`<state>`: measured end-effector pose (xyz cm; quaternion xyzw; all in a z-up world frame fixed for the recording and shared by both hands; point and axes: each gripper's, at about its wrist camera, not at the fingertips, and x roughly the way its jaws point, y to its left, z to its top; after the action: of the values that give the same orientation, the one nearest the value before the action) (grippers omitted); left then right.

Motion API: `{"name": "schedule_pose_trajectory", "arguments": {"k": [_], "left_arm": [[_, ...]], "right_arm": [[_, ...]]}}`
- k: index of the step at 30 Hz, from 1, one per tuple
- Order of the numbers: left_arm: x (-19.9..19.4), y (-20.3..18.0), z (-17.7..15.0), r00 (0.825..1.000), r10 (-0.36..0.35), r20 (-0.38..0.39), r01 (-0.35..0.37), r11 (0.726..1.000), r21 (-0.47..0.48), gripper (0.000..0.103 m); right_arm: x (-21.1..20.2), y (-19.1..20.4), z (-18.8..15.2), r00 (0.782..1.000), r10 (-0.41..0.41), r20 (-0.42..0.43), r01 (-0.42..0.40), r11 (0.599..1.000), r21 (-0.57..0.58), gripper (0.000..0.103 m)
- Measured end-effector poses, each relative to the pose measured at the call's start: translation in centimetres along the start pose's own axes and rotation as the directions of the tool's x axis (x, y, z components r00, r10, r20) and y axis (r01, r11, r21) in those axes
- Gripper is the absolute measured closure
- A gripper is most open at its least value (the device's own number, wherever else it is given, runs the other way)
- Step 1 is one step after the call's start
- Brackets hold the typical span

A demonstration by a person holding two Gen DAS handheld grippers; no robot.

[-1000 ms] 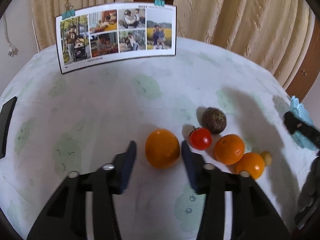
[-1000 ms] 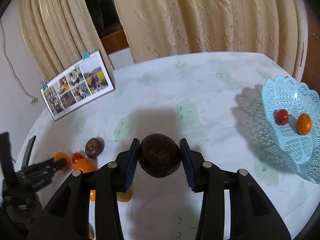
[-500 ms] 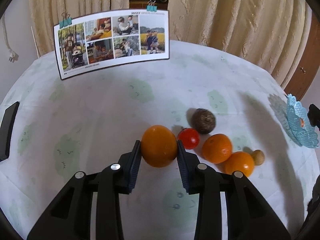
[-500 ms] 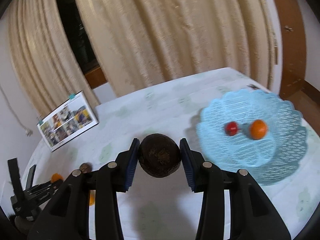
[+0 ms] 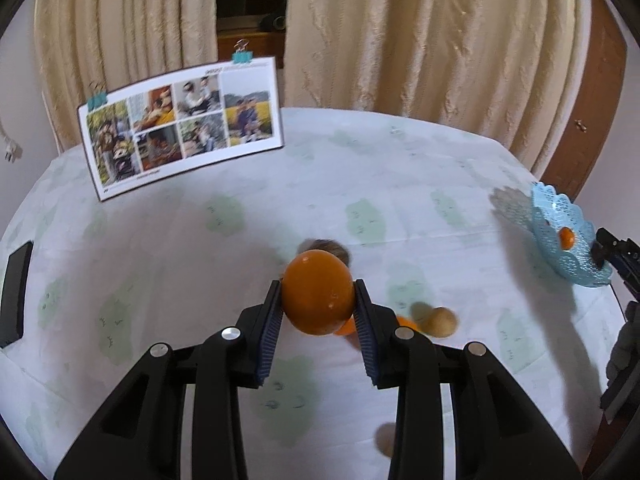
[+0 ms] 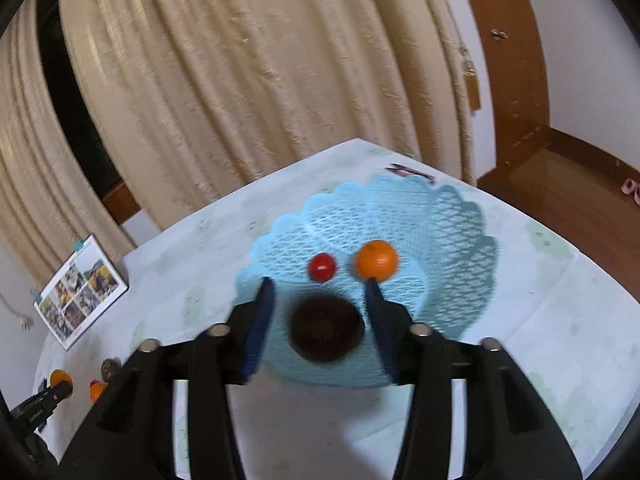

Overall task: Organize fruits
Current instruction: 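Carry the dark brown fruit into the blue basket and release it, then lower the orange into the blue basket and open the left gripper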

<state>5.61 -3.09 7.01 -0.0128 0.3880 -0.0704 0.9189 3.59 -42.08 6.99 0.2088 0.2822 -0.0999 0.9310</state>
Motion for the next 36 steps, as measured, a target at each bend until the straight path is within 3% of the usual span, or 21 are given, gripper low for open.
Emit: {"name": "schedule_pose_trajectory", "arguments": {"k": [1,2,9,18,28,36], "left_arm": [[-0.2,-0.6,0.2,1.000,-0.005,0.004,0.005,1.000,0.010,0.068],[-0.3,-1.1,0.3,1.000,-0.008,0.007,0.007,1.000,0.017,0.068],[-0.5,-6.0,1.1,0.999,-0.049,0.017,0.047,0.994,0.098,0.068],[0.2,-14.6,2.3,0.987,-0.161,-0.004,0.158,0.963,0.219,0.068],[2.6,-24.2,2.4,0.960,-0.269,-0.073,0.278,0.903,0.328,0.068],[3.6,-28.9,2.7,0.944,-0.318,-0.090,0.328,0.870,0.367,0.067]], "right_arm": [[-0.2,-0.5,0.0,1.000,-0.004,0.011,0.003,1.000,0.017,0.036],[-0.4,-1.0,0.0,1.000,-0.009,0.023,0.008,0.999,0.032,0.034],[-1.9,-4.0,-0.3,0.988,-0.107,0.110,0.098,0.992,0.084,0.034],[-4.0,-5.7,-1.2,0.941,-0.227,0.251,0.207,0.973,0.102,0.029],[-4.3,-6.6,-1.6,0.938,-0.227,0.261,0.192,0.970,0.152,0.029],[-4.5,-6.8,-1.8,0.940,-0.224,0.256,0.182,0.967,0.177,0.029]]}}
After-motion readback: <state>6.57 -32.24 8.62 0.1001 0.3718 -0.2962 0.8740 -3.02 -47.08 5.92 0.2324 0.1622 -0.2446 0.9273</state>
